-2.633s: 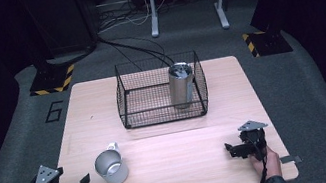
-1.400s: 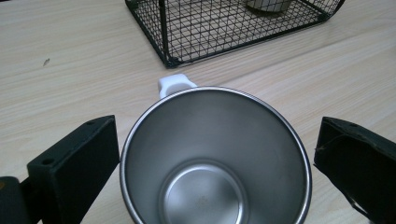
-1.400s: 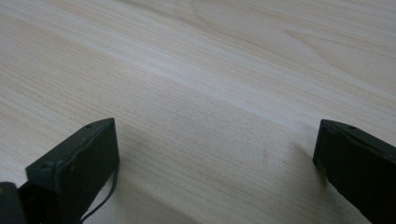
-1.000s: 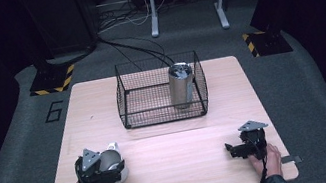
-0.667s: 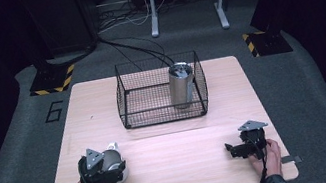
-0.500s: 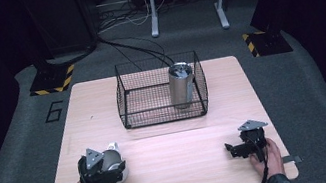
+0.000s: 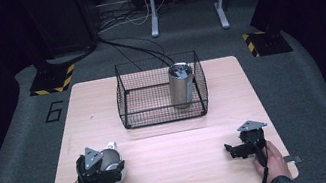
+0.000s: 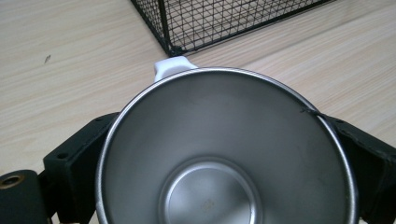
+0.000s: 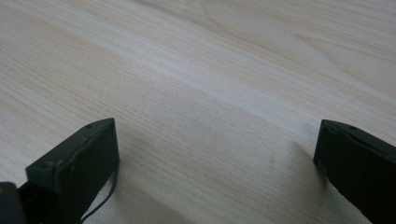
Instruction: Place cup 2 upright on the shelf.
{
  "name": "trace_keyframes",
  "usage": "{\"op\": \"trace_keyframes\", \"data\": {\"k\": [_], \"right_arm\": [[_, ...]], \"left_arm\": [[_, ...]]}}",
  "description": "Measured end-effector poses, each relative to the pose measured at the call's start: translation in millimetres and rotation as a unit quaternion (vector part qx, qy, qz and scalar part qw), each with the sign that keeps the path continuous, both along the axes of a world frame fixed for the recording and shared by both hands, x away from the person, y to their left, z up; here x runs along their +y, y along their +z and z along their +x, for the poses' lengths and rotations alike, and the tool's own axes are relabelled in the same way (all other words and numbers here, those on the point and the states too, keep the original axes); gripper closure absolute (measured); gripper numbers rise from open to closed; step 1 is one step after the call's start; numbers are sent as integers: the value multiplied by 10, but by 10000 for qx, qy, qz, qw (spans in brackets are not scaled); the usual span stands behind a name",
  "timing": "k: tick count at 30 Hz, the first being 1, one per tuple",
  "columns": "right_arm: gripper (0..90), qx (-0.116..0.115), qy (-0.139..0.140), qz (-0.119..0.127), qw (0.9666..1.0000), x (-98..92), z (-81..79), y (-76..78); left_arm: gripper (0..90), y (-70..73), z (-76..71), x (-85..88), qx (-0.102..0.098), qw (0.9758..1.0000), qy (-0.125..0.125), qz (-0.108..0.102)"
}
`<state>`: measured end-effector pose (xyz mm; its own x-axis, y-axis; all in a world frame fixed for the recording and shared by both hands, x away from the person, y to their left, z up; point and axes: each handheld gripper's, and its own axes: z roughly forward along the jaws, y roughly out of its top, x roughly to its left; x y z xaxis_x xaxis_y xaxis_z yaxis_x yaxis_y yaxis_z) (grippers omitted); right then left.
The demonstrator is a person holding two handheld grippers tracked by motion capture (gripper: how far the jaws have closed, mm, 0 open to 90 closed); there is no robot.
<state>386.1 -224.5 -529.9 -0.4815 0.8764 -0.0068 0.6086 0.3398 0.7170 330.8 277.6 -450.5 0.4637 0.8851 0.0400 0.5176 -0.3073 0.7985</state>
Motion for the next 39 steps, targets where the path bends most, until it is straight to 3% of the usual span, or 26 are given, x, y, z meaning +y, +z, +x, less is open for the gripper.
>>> {"op": "trace_keyframes", "data": {"k": [9,21,30,39], "right_arm": [[0,-4,30,-7,10000,-6,1,0],[0,-3,45,-7,10000,-8,2,0],[0,22,20,22,10000,-5,-1,0],[0,16,30,15,10000,-6,0,0]], "left_arm": [[61,184,88,-98,-139,9997,-154,109],[61,236,286,-232,-155,9987,-442,186],[61,258,390,-352,-183,9981,-574,119],[61,390,484,-398,-241,9973,-692,56]]}}
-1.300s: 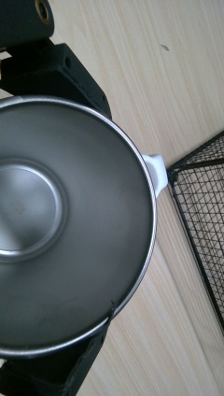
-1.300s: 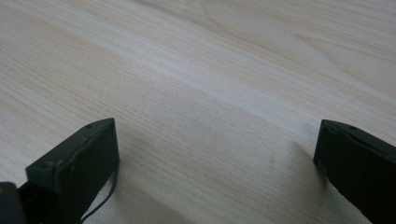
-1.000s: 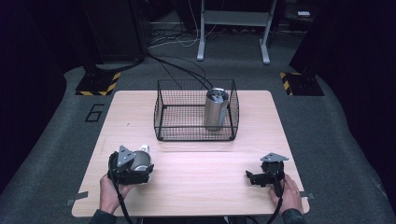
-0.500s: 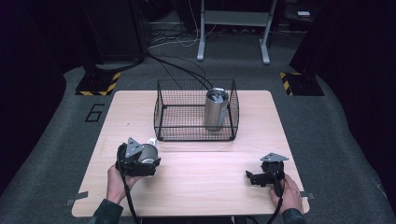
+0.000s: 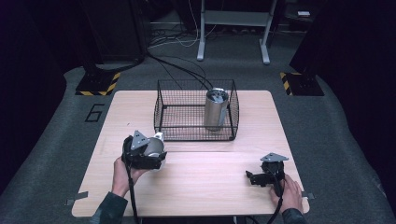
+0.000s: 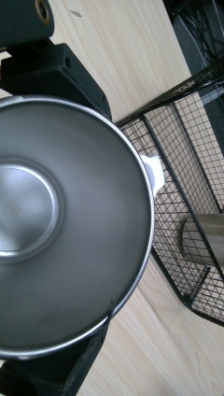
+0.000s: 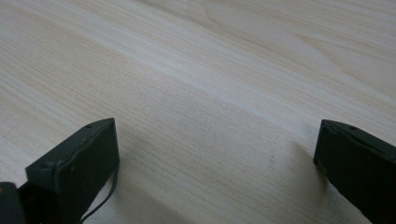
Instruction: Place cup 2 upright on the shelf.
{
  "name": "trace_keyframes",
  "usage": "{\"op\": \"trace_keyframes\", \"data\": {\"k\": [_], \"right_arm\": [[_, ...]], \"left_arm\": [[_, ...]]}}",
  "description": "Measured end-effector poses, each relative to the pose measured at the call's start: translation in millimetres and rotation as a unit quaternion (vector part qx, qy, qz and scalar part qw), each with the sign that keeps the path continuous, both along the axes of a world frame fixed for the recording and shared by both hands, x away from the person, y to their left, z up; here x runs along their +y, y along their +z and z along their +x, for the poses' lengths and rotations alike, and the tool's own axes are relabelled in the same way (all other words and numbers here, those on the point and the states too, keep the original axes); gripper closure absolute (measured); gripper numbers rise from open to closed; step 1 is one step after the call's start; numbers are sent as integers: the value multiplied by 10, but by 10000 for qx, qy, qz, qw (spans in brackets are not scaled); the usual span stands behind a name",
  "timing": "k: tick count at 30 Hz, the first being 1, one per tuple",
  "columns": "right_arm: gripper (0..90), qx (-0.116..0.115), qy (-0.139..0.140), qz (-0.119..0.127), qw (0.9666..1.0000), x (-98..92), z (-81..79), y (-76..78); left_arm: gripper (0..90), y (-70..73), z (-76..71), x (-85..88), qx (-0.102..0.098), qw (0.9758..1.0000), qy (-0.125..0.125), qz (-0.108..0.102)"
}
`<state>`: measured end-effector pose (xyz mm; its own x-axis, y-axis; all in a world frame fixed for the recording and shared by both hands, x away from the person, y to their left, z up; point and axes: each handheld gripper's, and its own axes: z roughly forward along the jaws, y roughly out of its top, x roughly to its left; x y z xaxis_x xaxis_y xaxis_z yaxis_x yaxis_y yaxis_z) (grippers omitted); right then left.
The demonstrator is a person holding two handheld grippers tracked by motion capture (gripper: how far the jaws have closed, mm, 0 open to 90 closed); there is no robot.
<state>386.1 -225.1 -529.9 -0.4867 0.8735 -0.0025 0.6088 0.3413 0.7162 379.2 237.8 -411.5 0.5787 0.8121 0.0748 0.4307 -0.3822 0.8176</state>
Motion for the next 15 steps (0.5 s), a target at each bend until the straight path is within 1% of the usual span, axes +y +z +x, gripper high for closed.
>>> {"op": "trace_keyframes", "data": {"k": [1,4,5,6,7,10,13,14,15], "right_arm": [[0,7,-10,7,10000,1,-1,0],[0,-19,26,-23,10000,-4,3,0],[0,11,-14,11,10000,2,-2,0],[0,-13,21,-11,10000,-2,3,-1],[0,-11,15,-12,10000,-2,2,0],[0,-3,4,-3,10000,-1,0,0],[0,-4,12,-2,10000,0,1,-1],[0,10,-12,10,10000,2,-2,0],[0,-9,11,-9,10000,-2,2,0]], "left_arm": [[61,22,11,-2,-15,10000,-6,27],[61,66,30,-8,-40,10000,-36,-35],[61,81,40,-11,-40,10000,-66,-46],[61,94,47,-18,-65,9999,-63,-65],[61,111,54,-21,-74,9999,-67,-45],[61,155,80,-31,-95,9999,-77,-100],[61,196,94,-45,-90,9998,-106,-106],[61,206,101,-50,-127,9998,-104,-105],[61,227,107,-60,-122,9998,-129,-110]]}}
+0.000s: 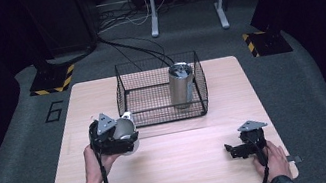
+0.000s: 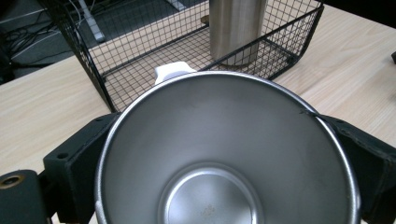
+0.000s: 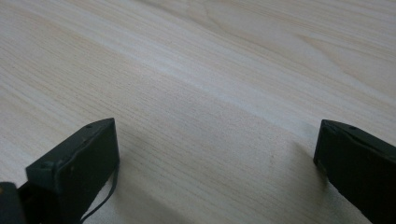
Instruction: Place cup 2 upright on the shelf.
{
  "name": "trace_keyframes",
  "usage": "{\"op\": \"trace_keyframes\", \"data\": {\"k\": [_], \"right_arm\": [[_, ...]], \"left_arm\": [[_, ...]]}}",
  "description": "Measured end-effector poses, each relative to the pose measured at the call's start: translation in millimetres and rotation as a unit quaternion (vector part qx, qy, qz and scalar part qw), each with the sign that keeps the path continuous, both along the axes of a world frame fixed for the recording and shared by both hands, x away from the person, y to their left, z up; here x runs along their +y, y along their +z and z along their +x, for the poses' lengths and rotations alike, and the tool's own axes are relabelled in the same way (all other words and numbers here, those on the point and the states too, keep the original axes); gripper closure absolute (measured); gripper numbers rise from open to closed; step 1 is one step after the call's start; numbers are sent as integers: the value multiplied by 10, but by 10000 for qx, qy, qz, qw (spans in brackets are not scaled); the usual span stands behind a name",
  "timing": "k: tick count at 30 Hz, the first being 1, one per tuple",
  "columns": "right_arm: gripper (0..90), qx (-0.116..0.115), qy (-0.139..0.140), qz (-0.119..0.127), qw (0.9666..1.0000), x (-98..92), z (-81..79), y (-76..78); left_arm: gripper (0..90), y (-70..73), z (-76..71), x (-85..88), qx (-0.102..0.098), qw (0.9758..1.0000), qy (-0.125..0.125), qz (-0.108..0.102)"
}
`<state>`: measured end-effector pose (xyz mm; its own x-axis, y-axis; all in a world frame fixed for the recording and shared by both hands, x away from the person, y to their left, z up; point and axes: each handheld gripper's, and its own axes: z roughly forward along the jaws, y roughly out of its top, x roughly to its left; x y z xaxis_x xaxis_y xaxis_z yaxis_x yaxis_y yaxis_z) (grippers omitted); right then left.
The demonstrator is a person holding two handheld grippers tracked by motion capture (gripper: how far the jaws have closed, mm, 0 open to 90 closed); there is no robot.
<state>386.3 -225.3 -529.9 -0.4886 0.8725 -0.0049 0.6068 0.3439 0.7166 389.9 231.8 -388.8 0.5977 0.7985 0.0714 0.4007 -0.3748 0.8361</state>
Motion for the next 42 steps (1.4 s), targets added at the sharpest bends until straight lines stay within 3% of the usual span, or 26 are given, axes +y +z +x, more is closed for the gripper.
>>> {"op": "trace_keyframes", "data": {"k": [23,27,32,42], "right_arm": [[0,8,-9,15,10000,2,-1,-2],[0,-3,5,7,10000,0,2,-2],[0,4,-3,11,10000,1,0,-2],[0,4,7,3,10000,-1,0,-2]], "left_arm": [[61,340,262,-179,-162,9996,-238,-56],[61,388,319,-229,-141,9995,-288,-11],[61,432,395,-260,-102,9994,-297,-118],[61,559,573,-350,-189,9992,-338,-30]]}}
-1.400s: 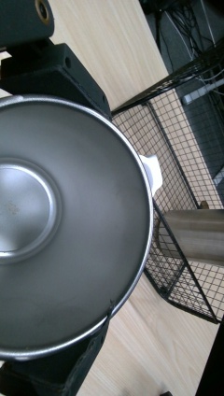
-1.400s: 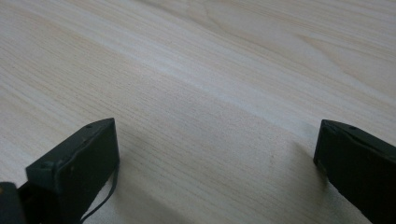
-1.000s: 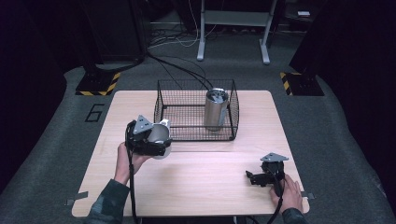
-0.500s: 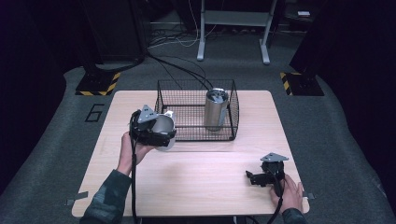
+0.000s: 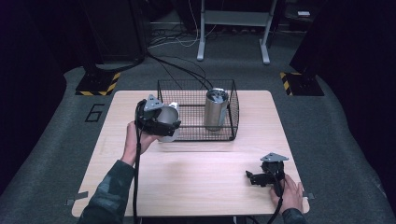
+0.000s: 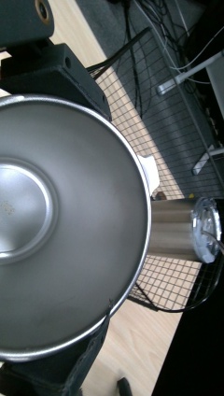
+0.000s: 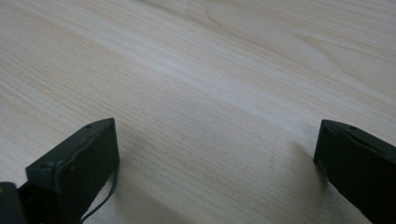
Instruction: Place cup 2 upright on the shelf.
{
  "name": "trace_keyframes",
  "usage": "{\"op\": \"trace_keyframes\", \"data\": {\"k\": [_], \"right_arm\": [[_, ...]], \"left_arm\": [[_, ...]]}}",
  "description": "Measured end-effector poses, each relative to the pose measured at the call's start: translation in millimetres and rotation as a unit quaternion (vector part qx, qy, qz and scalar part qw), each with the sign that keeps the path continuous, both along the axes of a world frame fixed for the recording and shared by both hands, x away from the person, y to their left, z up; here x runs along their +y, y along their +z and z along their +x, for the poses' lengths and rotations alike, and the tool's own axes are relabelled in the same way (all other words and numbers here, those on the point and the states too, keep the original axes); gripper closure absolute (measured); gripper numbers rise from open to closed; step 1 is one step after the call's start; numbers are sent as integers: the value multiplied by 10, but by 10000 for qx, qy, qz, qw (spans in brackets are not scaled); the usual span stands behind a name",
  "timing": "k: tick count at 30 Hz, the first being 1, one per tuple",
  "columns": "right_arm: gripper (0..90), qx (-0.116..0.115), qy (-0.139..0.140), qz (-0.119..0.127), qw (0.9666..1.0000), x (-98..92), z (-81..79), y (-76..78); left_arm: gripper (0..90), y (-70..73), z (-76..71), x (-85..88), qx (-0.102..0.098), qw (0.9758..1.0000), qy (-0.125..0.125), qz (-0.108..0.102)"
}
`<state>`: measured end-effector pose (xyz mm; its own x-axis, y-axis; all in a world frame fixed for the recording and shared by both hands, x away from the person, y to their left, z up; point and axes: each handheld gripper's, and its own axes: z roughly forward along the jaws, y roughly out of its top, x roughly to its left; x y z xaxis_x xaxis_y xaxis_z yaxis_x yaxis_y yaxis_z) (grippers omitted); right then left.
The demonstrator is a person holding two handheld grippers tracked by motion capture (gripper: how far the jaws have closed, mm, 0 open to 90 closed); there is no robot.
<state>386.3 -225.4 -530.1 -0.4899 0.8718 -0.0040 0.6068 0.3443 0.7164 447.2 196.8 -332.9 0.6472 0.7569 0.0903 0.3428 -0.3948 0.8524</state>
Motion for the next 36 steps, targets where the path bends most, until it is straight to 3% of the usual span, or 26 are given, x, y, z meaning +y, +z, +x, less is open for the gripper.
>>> {"op": "trace_keyframes", "data": {"k": [19,36], "right_arm": [[0,-12,23,-19,10000,-4,3,0],[0,-14,45,-36,10000,-8,3,0]], "left_arm": [[61,135,359,-238,-20,9999,-43,139],[61,136,762,-415,158,9996,81,227]]}}
